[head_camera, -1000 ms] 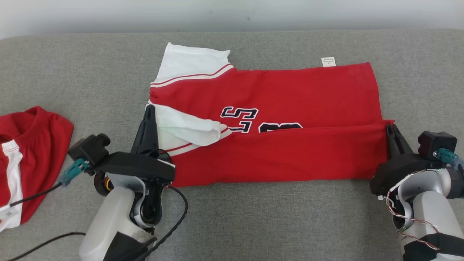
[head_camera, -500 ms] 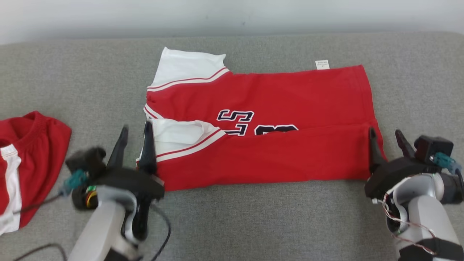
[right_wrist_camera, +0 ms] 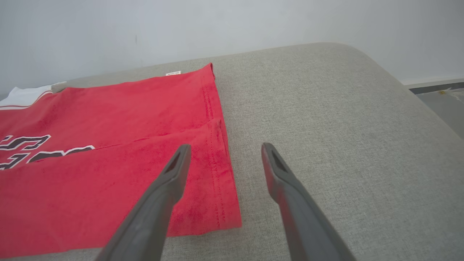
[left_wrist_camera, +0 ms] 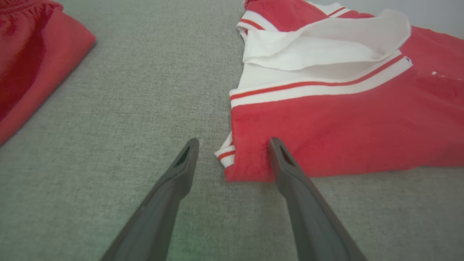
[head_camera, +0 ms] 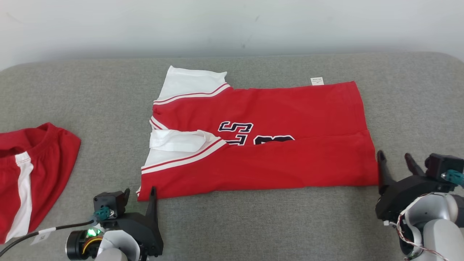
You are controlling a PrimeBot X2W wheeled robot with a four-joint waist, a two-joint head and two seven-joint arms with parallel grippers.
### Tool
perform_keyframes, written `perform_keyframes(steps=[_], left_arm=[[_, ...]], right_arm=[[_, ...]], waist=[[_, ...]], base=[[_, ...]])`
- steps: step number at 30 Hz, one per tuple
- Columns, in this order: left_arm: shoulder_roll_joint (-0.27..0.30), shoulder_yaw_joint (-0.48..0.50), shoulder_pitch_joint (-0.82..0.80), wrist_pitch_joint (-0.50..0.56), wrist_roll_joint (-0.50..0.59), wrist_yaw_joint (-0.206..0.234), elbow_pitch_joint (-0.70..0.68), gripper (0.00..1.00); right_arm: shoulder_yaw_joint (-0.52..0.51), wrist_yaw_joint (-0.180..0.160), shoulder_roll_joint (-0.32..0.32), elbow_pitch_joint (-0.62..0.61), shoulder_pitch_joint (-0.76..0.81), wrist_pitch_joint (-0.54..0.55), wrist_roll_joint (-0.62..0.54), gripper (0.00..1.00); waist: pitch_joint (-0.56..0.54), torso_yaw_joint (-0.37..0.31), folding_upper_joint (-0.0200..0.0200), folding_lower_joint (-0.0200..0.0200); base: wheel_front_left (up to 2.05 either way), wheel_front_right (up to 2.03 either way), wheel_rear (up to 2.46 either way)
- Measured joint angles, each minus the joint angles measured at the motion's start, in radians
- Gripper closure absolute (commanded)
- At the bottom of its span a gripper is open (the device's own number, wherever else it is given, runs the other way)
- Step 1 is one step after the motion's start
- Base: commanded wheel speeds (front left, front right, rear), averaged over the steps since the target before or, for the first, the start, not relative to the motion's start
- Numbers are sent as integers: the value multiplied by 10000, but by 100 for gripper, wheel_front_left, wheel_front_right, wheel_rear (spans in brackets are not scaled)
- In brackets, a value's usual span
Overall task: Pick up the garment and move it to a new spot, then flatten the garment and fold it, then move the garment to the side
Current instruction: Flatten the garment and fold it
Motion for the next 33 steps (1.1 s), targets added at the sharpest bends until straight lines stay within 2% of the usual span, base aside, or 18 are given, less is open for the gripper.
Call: perform_keyframes(steps=[4,6,7,16,21,31,32,33], left_arm=[[-2,-81,64,502,-92,17,8,0],[33,-128,85,646,-104,25,12,61],[50,-138,92,671,-105,13,-13,100],[75,-52,239,558,-221,61,-293,100],[113,-36,347,447,-282,56,-464,100],[127,-192,300,163,-276,-73,-709,100],[132,-209,285,125,-270,-105,-711,100],[134,-224,265,98,-268,-117,-711,100]], right_arm=[[303,0,65,-109,66,244,-59,0],[355,0,67,-161,80,301,-163,0],[360,0,69,-169,88,330,-188,0],[-153,0,142,148,-88,872,-846,0],[-341,0,176,855,-355,1469,-1135,0],[-600,0,211,2013,-1091,1712,-1331,0],[-571,0,209,2100,-1174,1753,-1292,53],[-460,-2,201,2148,-1213,1716,-1250,93]], waist=[[-46,-151,0,0],[-31,-192,0,0],[-11,-200,0,0],[212,-173,0,0],[355,-69,0,1],[643,152,0,1],[653,163,-1,1],[658,170,0,1]], base=[[0,0,0],[0,0,0],[0,0,0],[0,0,0],[0,0,0],[0,0,0],[0,0,0],[0,0,0]])
